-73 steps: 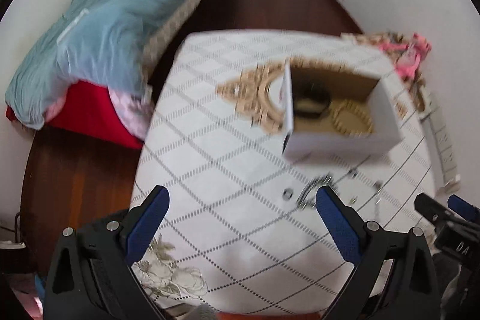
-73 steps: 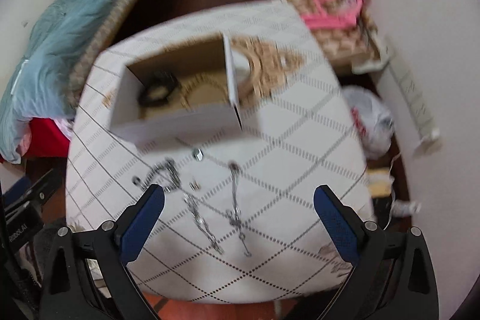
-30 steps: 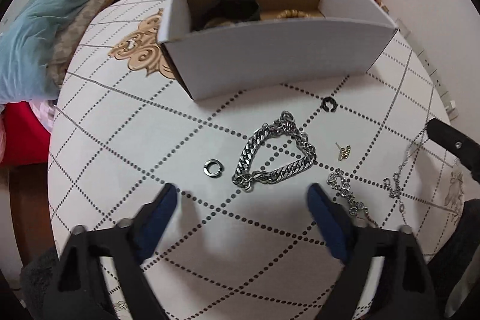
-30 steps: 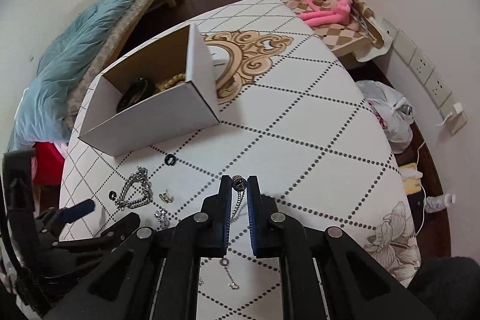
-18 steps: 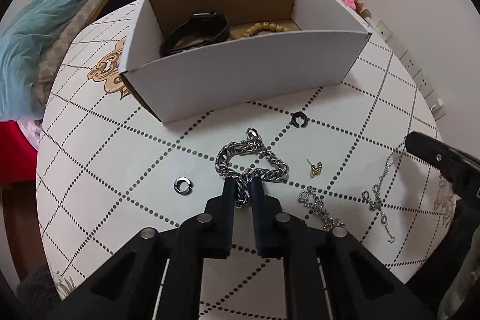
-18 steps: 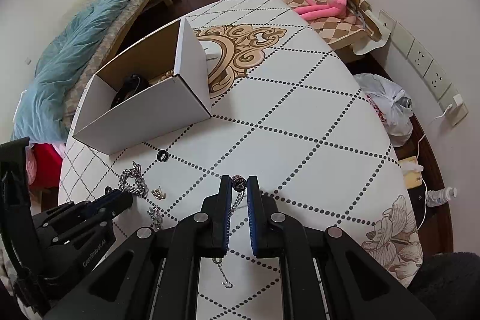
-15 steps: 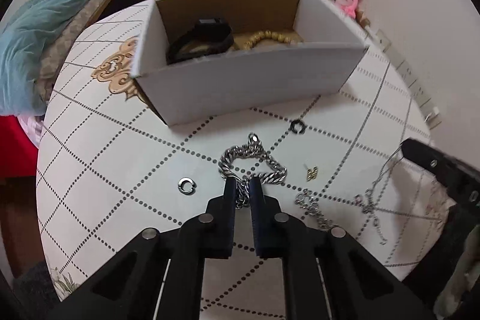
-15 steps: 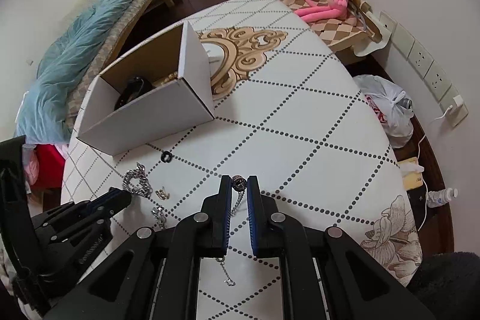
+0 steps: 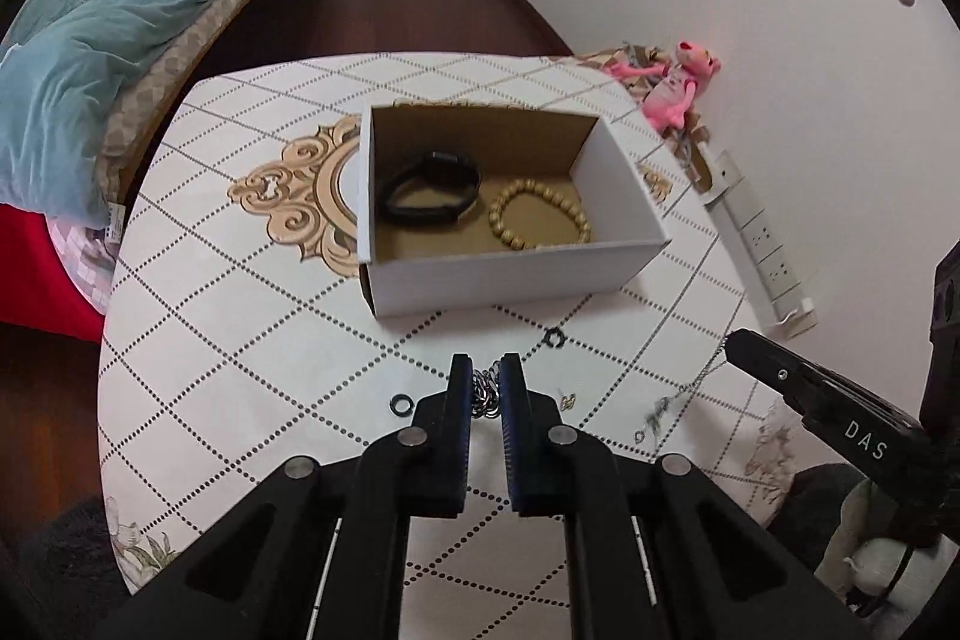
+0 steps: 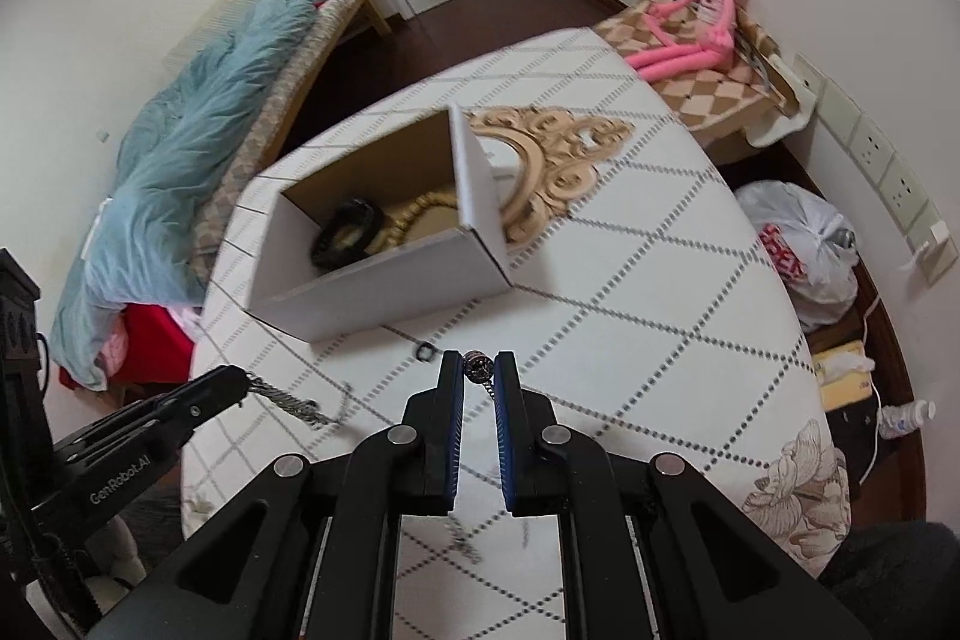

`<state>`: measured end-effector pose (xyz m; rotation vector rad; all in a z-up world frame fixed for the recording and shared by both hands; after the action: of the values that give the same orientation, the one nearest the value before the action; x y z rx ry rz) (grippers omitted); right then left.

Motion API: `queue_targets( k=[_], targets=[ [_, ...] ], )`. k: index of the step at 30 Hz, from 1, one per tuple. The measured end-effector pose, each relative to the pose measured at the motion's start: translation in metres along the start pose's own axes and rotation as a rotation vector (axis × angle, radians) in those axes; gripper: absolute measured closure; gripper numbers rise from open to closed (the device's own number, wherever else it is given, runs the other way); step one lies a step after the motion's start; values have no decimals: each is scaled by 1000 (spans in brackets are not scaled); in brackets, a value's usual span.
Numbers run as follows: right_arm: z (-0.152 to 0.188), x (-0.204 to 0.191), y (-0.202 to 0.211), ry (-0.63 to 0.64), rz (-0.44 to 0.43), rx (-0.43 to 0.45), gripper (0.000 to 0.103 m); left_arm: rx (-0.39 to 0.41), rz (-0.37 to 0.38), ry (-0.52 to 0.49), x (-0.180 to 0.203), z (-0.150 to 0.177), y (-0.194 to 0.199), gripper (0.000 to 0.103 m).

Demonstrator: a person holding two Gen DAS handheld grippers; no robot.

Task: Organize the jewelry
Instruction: 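Lower both held items into the white box and open both tools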

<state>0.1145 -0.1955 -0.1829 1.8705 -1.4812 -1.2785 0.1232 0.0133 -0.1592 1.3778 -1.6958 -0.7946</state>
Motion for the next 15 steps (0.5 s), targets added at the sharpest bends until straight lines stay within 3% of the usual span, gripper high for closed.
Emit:
queue_targets(
  k=[10,15],
  targets=[
    [-72,-48,45,77,-114,81,93,97,84,-13,5,-57,51,97],
    [-117,-71,50,125,-135,100,93,104,77,-30,4,-101,45,97]
  ],
)
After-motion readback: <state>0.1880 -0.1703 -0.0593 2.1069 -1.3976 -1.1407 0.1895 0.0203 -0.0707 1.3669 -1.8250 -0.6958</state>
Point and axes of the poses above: each gripper's, at about its wrist camera, not at the fingertips, and y roughly against the way its jaws point, x to its right, z to its underside, the point moved 2 cm from there along -y, roughly the way its jaws point, and after that the axes turned 2 degrees about -z, right-handed, at the moved point
